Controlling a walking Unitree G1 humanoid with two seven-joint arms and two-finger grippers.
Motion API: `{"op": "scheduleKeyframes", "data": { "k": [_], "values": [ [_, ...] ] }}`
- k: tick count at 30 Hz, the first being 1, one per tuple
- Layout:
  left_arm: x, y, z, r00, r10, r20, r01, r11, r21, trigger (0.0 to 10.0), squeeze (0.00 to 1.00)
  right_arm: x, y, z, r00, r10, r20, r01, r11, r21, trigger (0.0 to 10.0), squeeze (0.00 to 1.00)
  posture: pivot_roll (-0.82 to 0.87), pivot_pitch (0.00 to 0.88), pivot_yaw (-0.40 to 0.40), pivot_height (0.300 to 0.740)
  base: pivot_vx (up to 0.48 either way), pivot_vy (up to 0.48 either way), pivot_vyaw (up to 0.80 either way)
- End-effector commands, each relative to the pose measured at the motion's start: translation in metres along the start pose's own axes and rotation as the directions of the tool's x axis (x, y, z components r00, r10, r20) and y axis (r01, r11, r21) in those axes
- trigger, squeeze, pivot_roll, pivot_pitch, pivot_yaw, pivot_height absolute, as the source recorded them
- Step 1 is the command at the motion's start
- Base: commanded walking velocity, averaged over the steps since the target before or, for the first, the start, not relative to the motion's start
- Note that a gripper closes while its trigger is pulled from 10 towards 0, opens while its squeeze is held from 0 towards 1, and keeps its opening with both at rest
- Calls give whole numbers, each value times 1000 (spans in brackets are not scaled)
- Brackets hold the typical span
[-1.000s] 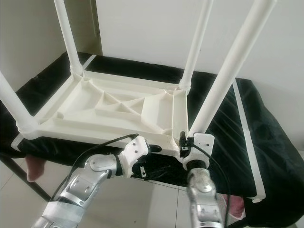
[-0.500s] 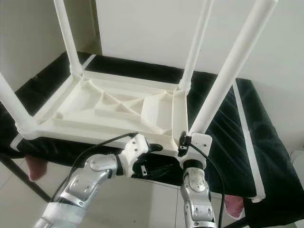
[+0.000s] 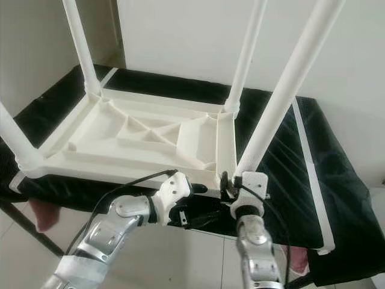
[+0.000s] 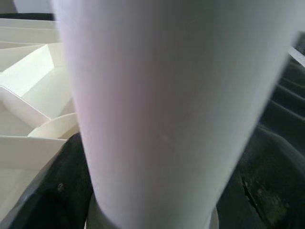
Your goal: Building children table
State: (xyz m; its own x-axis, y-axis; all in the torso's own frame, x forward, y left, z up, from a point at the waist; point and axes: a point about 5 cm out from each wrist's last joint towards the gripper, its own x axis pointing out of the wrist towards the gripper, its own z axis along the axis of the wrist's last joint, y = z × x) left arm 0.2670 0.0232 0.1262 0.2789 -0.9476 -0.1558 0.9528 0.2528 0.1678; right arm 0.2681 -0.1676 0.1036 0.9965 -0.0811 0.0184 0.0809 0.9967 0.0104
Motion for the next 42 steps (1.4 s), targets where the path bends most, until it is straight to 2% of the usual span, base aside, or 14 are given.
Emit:
{"op": "scheduleKeyframes", "data": {
  "k": [1, 8, 11, 13, 18, 22, 23, 24, 25, 34, 35, 37, 38, 42],
  "values": [
    [1, 4, -2, 998, 66, -11, -66, 998, 9, 10000, 0, 1, -5, 0, 1000, 14, 9, -14, 1000, 1, 10000, 0, 15, 0, -64, 740, 0, 0, 0],
    [0, 8, -1, 992, 129, -4, -128, 989, 79, 10000, 0, 7, -17, 4, 986, 161, 42, -160, 987, -22, 10000, 0, 13, 0, -58, 740, 0, 0, 0],
    [-1, 7, -2, 993, 116, -8, -115, 991, 70, 10000, 0, 8, -17, 4, 976, 214, 44, -212, 976, -39, 10000, 0, 14, 0, -59, 740, 0, 0, 0],
    [-2, 3, -3, 998, 66, -11, -65, 997, 31, 10000, 0, 9, -16, 4, 961, 276, 34, -274, 960, -55, 10000, 0, 17, 0, -54, 740, 0, 0, 0],
    [-3, 4, -4, 998, 62, -24, -63, 998, -12, 10000, 0, 14, -15, 6, 925, 379, 19, -377, 923, -71, 10000, 0, 21, 0, -53, 740, 0, 0, 0],
    [-3, 4, -3, 998, 58, -21, -58, 998, -2, 10000, 0, 17, -15, 9, 900, 436, 18, -433, 897, -89, 10000, 0, 25, 0, -56, 740, 0, 0, 0],
    [-2, 4, -2, 998, 60, -17, -60, 998, 13, 10000, 0, 18, -16, 10, 887, 462, 12, -458, 882, -108, 1686, 0, 28, 0, -61, 740, 0, 0, 0],
    [-2, 4, -2, 998, 60, -17, -60, 998, 13, 10000, 0, 18, -16, 10, 887, 462, 12, -458, 882, -108, 1686, 0, 28, 0, -61, 740, 0, 0, 0],
    [-2, 4, -1, 998, 62, -11, -61, 998, 27, 10000, 0, 19, -17, 10, 876, 482, 6, -479, 871, -113, 0, 0, 30, 0, -62, 740, 0, 0, 0],
    [-4, 1, -2, 998, 59, -14, -59, 998, 24, 10000, 0, 16, -21, 3, 860, 510, -28, -510, 853, -107, 0, 0, 32, 0, -58, 740, 0, 0, 0],
    [-3, 1, -2, 998, 57, -14, -57, 998, 24, 10000, 0, 16, -21, 3, 864, 502, -30, -502, 859, -99, 1137, 0, 29, 0, -55, 740, 0, 0, 0],
    [-3, 1, -2, 998, 56, -14, -56, 998, 23, 10000, 0, 16, -22, 2, 867, 497, -32, -498, 862, -92, 1137, 0, 28, 0, -55, 740, 0, 0, 0],
    [-3, 1, -3, 998, 54, -14, -53, 998, 24, 10000, 0, 15, -22, 1, 871, 490, -37, -491, 867, -88, 10000, 0, 25, 0, -54, 740, 0, 0, 0],
    [-2, 1, -3, 999, 51, -14, -51, 998, 25, 10000, 0, 14, -23, -1, 884, 465, -38, -467, 881, -83, 10000, 0, 19, 0, -51, 740, 0, 0, 0]
  ]
}}
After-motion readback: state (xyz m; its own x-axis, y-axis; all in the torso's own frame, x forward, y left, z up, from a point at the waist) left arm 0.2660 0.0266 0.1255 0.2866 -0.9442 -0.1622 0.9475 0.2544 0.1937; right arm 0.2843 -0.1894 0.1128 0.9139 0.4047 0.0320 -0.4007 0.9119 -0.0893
